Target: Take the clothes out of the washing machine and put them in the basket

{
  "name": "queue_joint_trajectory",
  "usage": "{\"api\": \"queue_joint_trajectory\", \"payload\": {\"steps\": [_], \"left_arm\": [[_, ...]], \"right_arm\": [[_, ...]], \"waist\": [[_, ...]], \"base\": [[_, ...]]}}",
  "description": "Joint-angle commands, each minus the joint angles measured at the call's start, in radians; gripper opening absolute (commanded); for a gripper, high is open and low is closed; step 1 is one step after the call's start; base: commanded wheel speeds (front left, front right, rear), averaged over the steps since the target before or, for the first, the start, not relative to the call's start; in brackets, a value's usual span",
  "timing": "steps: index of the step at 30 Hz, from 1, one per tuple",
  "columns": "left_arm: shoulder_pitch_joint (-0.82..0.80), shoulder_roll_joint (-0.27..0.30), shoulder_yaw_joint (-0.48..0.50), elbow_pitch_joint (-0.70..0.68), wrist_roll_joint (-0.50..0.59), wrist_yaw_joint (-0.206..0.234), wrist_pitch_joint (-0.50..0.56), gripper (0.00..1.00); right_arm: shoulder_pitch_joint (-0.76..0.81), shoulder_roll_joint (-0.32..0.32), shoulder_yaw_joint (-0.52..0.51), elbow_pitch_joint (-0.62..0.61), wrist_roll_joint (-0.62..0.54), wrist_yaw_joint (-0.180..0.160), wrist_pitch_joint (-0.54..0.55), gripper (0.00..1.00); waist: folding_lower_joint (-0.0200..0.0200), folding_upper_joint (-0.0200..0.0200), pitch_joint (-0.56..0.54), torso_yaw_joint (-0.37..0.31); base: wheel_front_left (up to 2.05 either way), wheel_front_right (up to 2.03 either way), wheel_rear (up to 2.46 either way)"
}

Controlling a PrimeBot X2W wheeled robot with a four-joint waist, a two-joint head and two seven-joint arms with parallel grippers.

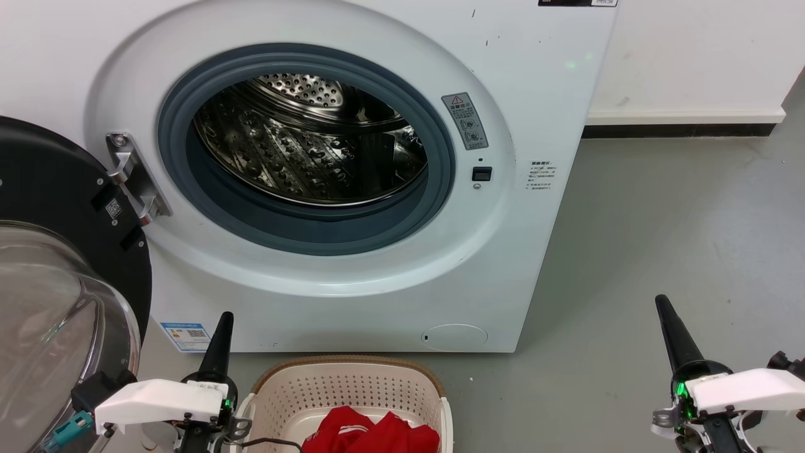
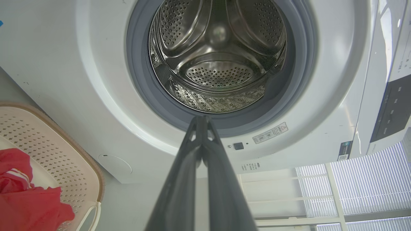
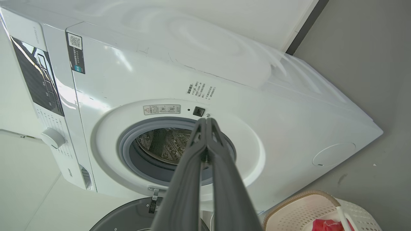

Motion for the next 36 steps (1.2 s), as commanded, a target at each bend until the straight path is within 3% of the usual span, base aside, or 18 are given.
{"api": "queue_joint_trajectory", "payload": {"steps": [1, 36], "left_arm": [[-0.02, -0.003, 0.005, -0.003, -0.018, -0.008, 0.004, 0.0], [-0.045, -0.023, 0.051, 0.032, -0.285, -0.044, 0.06, 0.0]], "right_arm": [[-0.026, -0.005, -0.003, -0.002, 0.022, 0.0, 0.003, 0.0], [-0.062, 0.002, -0.032, 0.049, 0.306, 0.0, 0.043, 0.0]], "waist": [[0.0, 0.0, 0.0, 0.0], [-0.0001, 0.0, 0.008, 0.002]], "base": [[0.0, 0.0, 0.0], [0.0, 0.0, 0.0]]}}
